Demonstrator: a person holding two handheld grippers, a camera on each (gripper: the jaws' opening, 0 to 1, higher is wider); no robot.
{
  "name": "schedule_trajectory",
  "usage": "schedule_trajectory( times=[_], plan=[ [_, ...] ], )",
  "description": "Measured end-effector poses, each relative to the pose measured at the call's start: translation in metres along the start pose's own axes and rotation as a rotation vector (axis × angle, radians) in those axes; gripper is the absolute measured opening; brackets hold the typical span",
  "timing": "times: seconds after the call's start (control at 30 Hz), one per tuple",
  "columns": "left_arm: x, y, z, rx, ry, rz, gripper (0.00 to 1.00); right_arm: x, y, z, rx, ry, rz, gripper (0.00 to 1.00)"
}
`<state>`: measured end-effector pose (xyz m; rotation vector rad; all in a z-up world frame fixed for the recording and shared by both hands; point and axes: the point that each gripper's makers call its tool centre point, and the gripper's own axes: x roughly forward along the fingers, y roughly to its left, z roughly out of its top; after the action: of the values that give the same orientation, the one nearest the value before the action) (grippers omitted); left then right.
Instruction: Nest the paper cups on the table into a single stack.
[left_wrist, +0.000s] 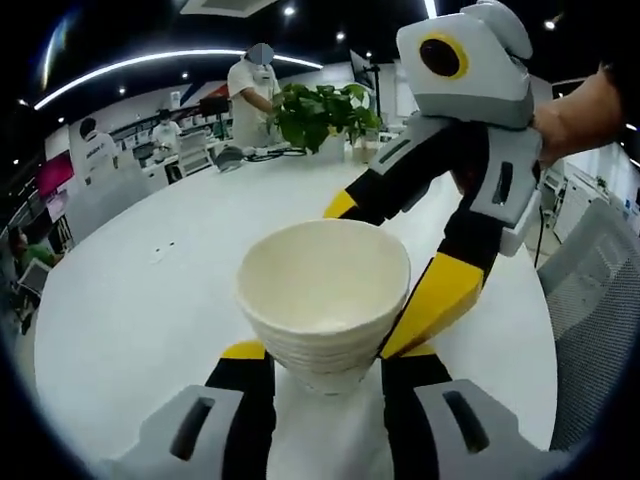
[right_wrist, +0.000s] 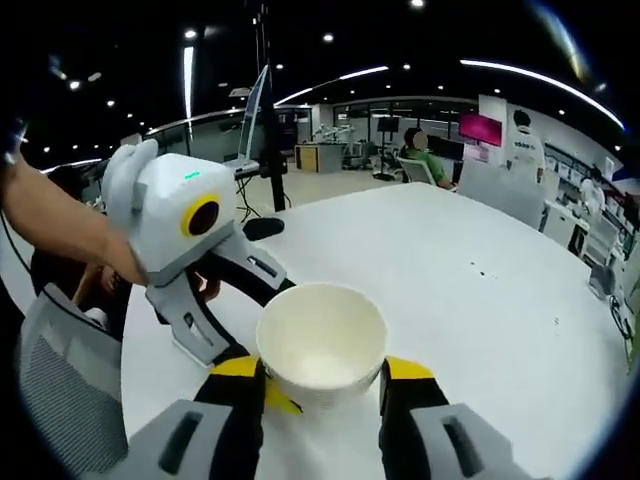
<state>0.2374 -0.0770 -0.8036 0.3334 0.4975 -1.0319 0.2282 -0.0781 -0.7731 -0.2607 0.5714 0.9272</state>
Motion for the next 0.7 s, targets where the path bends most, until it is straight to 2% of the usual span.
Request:
schedule_trajectory(
  times=[0.43, 0.7],
  plan=[
    [-0.002, -0.004, -0.006, -0.038, 0.004, -0.002, 0.39, 0.001, -0.002, -0.006, -0.024, 0.027, -0.009, 0.44],
    [-0.017, -0.006, -0.009, -0.047, -0.018, 0.014, 0.44, -0.007, 0.001, 0.001, -0.034, -0.014, -0.023, 0.49]
  ],
)
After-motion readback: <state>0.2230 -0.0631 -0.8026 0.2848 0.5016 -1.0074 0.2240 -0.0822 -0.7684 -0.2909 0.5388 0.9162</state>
